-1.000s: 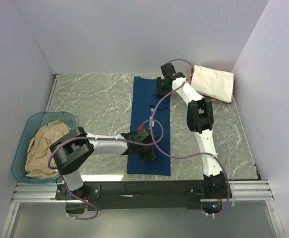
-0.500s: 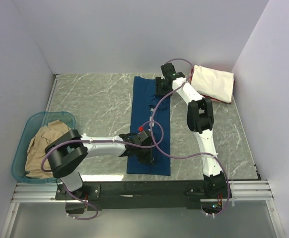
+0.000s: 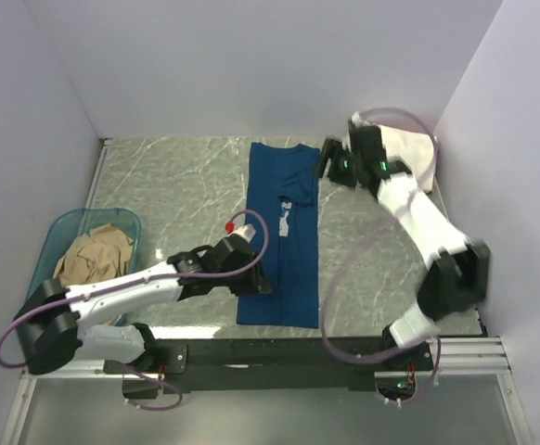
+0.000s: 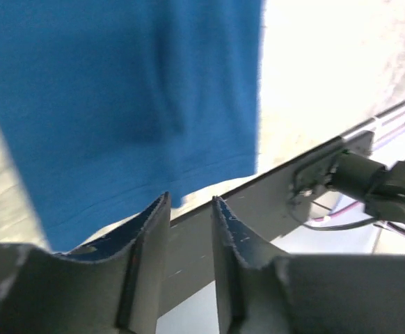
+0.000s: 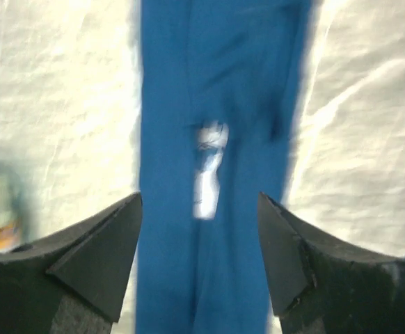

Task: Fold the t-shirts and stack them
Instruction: Grab the bottom of the folded rectangular tshirt with both arms

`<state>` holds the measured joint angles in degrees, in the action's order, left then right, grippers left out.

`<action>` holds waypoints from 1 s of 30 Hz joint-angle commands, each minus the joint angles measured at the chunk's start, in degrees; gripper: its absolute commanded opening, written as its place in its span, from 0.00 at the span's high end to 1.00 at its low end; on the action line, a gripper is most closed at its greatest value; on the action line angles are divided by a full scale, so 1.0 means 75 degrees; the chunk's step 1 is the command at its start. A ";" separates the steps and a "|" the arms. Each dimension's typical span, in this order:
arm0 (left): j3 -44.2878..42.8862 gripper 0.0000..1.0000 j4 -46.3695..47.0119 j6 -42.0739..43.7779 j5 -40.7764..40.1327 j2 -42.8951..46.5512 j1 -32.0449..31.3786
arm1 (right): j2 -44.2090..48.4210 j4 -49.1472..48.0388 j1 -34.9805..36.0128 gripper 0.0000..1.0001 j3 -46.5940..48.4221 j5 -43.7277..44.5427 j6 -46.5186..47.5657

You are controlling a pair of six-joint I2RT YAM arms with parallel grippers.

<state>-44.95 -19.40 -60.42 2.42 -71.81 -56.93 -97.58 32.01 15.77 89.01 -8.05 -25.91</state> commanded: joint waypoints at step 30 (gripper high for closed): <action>0.2349 0.60 -0.0027 -0.0065 0.0170 0.1044 0.0254 | 0.6800 -0.1877 0.2960 0.48 -1.0380 -0.1457 -0.3471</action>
<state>-27.44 -21.98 -60.71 2.37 -63.09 -55.05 -45.06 19.81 37.17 12.71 -18.81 -51.48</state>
